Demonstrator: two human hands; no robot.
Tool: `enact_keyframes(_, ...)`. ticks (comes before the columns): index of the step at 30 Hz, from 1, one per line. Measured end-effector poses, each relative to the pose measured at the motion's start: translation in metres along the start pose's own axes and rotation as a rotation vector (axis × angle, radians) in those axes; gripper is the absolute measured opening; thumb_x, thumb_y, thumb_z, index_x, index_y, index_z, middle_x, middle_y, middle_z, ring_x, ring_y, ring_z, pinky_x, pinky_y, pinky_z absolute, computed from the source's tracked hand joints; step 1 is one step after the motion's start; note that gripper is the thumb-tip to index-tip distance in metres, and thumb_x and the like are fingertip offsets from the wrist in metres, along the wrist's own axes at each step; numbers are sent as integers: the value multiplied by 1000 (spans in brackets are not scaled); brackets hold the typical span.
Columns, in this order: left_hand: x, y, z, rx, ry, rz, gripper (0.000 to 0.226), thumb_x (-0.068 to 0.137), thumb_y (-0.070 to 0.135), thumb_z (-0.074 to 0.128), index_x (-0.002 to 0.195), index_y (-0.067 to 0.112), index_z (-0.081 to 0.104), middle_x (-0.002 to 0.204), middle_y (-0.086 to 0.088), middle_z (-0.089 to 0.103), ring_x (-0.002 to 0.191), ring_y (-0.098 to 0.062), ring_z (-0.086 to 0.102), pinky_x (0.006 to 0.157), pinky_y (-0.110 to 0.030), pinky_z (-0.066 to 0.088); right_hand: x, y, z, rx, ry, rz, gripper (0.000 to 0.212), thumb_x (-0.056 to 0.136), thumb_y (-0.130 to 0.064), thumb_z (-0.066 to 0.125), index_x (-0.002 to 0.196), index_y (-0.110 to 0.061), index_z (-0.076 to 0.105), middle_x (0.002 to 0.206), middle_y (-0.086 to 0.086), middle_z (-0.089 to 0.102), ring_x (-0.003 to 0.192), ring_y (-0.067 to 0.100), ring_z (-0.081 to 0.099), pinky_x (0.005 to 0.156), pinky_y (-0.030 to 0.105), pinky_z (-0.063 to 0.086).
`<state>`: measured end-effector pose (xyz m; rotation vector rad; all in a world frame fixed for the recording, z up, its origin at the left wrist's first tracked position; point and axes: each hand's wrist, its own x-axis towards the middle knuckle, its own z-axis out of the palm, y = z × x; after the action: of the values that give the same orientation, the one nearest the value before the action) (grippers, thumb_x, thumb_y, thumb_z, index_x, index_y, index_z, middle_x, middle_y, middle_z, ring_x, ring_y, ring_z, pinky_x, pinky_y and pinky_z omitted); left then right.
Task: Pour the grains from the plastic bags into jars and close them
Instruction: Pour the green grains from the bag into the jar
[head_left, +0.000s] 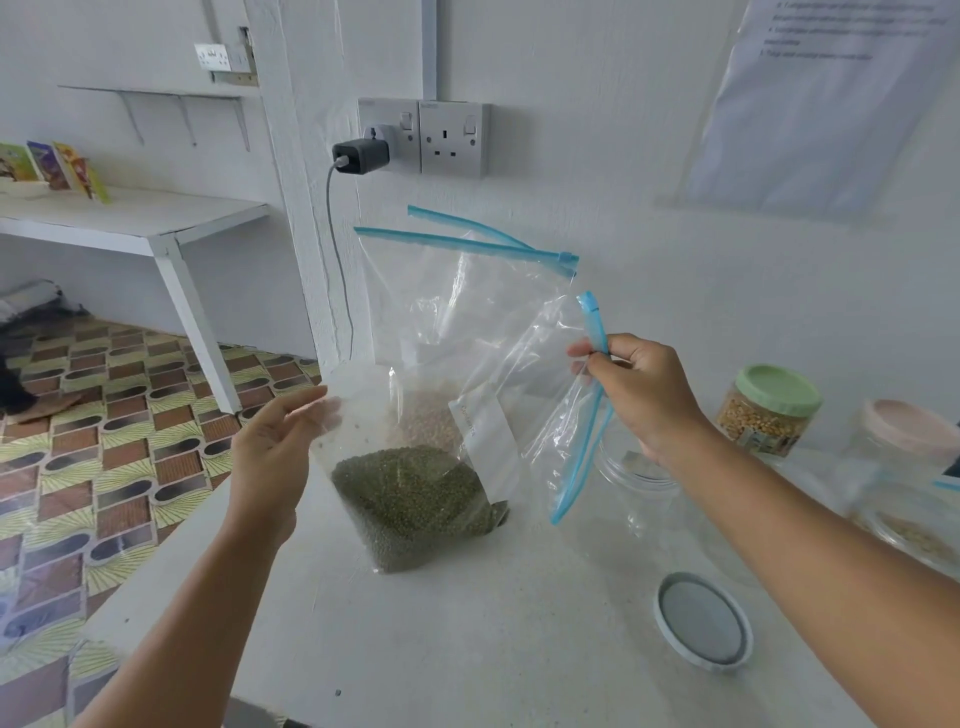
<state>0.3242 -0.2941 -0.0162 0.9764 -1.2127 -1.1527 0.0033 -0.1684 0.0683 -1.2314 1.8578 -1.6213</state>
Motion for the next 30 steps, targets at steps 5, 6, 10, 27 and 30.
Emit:
enact_keyframes(5,0,3,5,-128,46,-23,20,102,6,62,117,9,74,106,-6,80,103,-25,76,93,-28,58,2,1,0,24,34,9,27,95,-9,63,89,-29,81,92,-4,78,102,22,72,98,35,56)
enact_keyframes(6,-1,3,6,-149,34,-52,21,104,6,59,120,9,73,109,-8,79,103,-26,76,92,-28,59,2,2,0,18,29,8,27,95,-9,63,89,-29,81,91,-3,78,101,23,72,99,36,56)
enact_keyframes(10,2,4,3,-88,23,-67,24,104,8,61,122,18,72,107,-1,80,102,-21,77,100,-35,54,1,2,0,-7,8,-4,27,95,-9,62,90,-28,80,91,-1,78,98,21,72,101,40,56)
enact_keyframes(27,0,8,26,-111,193,135,27,98,-8,58,98,10,78,89,1,78,101,-23,76,98,-37,59,1,-9,-4,46,16,-13,27,97,-9,60,93,-26,81,86,-1,77,87,13,70,89,36,57)
enact_keyframes(30,1,4,26,-81,168,128,34,99,-8,55,90,15,78,88,2,78,103,-28,75,100,-44,58,-2,-5,-3,3,-20,0,28,98,-8,60,93,-26,81,86,0,77,90,17,71,90,34,57)
